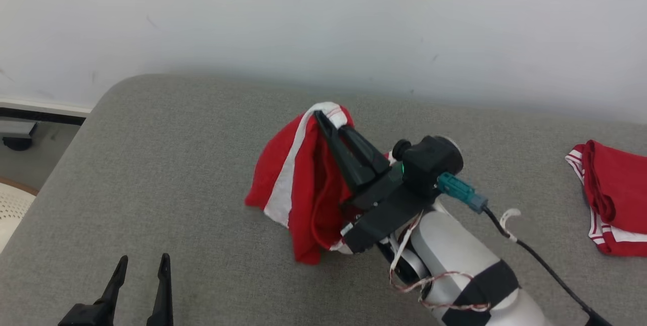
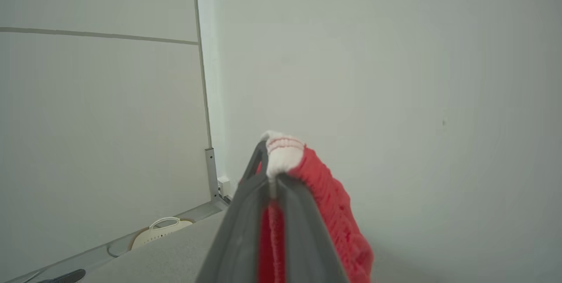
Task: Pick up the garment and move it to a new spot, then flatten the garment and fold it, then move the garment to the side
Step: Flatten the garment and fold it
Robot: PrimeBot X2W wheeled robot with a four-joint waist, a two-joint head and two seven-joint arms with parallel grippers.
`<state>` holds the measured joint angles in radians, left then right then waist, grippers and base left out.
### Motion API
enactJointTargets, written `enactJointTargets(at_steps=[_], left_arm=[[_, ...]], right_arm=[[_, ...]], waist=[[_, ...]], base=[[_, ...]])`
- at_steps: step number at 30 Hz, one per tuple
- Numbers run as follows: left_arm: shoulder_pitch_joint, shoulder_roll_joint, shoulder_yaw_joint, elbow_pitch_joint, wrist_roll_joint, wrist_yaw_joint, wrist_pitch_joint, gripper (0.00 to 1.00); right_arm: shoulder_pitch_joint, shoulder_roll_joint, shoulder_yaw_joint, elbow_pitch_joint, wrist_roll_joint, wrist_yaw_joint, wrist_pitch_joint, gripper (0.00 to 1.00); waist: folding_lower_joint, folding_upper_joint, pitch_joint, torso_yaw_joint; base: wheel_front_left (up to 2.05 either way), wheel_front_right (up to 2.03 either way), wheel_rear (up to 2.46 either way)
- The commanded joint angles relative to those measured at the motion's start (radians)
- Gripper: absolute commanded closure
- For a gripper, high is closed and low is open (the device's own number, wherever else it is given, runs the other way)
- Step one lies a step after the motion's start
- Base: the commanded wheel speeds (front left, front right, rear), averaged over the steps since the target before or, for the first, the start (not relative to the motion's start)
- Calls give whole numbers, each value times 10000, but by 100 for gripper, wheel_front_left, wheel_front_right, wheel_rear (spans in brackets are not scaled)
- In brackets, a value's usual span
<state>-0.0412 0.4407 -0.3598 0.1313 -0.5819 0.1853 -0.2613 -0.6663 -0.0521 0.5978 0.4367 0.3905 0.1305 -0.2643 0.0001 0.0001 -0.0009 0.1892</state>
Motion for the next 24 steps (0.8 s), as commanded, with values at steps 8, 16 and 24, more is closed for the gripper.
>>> enactJointTargets(at_steps=[8, 16, 24], left_arm=[[371, -49, -8, -9, 96, -75, -38, 0], [390, -78, -13, 53, 38, -170, -32, 0], [175, -248, -236, 323, 27, -393, -32, 0]], right_arm=[[2600, -1118, -71, -708, 91, 9, -5, 100], [4827, -2259, -1190, -1615, -617, 9, 331, 100], [6227, -2714, -1789, -2131, -545, 9, 972, 100]], waist=[[-1, -1, -259, -438], [-1, -1, -255, -892], [-1, -1, -172, -1081]], base=[[0, 0, 0], [0, 0, 0], [0, 0, 0]])
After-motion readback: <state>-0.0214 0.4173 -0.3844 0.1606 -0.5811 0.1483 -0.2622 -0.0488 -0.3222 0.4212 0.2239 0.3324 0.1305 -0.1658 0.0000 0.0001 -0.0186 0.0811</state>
